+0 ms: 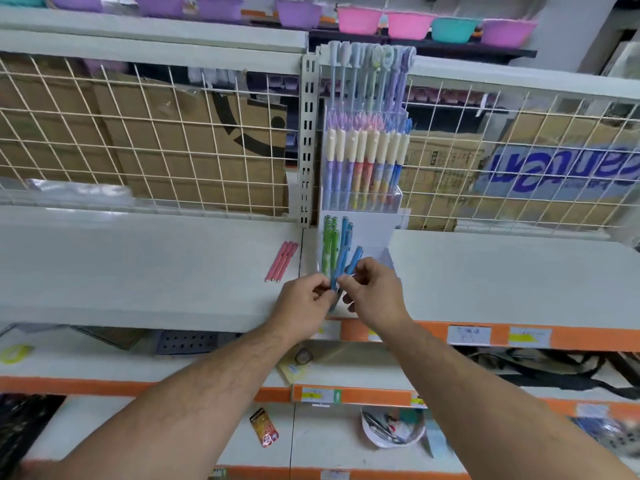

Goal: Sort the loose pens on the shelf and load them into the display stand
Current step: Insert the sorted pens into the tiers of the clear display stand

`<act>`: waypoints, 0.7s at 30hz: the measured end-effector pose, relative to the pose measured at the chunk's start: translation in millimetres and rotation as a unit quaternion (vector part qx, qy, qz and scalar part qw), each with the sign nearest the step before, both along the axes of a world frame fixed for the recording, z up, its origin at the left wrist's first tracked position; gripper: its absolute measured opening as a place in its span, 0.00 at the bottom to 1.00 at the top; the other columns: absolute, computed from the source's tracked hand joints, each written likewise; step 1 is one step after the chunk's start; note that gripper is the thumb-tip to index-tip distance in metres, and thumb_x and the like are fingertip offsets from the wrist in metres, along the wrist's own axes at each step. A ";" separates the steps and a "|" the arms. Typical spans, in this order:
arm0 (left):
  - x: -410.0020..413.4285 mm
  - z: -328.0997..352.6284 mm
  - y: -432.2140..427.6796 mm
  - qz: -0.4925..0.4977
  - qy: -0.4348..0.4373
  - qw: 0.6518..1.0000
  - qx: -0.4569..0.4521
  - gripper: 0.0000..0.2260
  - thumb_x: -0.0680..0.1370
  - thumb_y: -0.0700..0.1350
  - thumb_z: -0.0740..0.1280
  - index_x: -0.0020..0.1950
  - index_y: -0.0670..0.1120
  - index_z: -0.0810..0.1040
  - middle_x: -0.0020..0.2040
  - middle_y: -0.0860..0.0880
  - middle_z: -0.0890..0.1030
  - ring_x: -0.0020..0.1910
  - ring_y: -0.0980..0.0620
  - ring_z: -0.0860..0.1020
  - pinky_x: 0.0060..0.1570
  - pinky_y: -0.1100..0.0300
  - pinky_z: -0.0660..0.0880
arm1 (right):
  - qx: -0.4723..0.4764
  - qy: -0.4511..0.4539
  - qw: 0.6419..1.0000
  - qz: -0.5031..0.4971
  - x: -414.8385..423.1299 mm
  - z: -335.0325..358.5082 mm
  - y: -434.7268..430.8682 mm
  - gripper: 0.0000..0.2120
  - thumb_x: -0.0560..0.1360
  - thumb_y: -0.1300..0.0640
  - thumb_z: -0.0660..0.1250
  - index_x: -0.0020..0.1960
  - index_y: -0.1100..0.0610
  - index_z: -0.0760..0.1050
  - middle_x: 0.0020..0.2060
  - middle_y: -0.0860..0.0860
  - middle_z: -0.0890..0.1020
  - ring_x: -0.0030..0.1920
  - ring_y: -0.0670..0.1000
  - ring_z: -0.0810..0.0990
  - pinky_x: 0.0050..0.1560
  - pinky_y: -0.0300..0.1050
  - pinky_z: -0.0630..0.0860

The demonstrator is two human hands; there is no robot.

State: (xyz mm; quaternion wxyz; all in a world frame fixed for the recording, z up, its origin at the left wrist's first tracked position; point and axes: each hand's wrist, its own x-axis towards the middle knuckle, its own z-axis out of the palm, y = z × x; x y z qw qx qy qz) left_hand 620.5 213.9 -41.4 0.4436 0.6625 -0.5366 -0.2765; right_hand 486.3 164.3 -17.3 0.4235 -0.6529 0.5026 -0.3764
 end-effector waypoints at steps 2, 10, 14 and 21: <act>-8.7 -0.6 -4.5 0.030 -0.018 0.999 -0.009 0.08 0.79 0.43 0.69 0.40 0.52 0.77 0.31 0.56 0.79 0.29 0.57 0.75 0.30 0.60 0.73 | -0.015 0.012 1.000 -0.009 -15.8 5.7 -10.3 0.09 0.76 0.60 0.73 0.42 0.60 0.73 0.36 0.58 0.81 0.29 0.51 0.83 0.32 0.53 0.82; -4.5 -15.4 -4.8 0.103 -0.084 0.991 0.012 0.04 0.81 0.46 0.66 0.47 0.50 0.78 0.41 0.52 0.81 0.42 0.51 0.79 0.44 0.50 0.80 | -0.047 0.032 0.998 0.011 -48.2 37.6 -51.8 0.09 0.78 0.57 0.69 0.43 0.62 0.79 0.37 0.57 0.84 0.38 0.55 0.85 0.35 0.51 0.84; -1.4 -17.8 -10.4 0.113 -0.064 0.992 0.009 0.04 0.81 0.46 0.67 0.47 0.50 0.79 0.40 0.53 0.81 0.40 0.53 0.79 0.44 0.52 0.79 | -0.079 0.050 0.995 0.019 -40.7 45.9 -70.6 0.06 0.78 0.57 0.70 0.45 0.59 0.79 0.37 0.54 0.84 0.37 0.52 0.85 0.41 0.55 0.84; 5.6 -22.1 -11.6 0.092 -0.044 0.995 0.022 0.04 0.81 0.48 0.67 0.45 0.53 0.78 0.39 0.54 0.81 0.41 0.51 0.81 0.45 0.48 0.81 | -0.098 0.075 0.992 0.021 -16.2 48.8 -86.9 0.05 0.79 0.56 0.70 0.45 0.55 0.77 0.37 0.51 0.84 0.39 0.50 0.85 0.45 0.58 0.83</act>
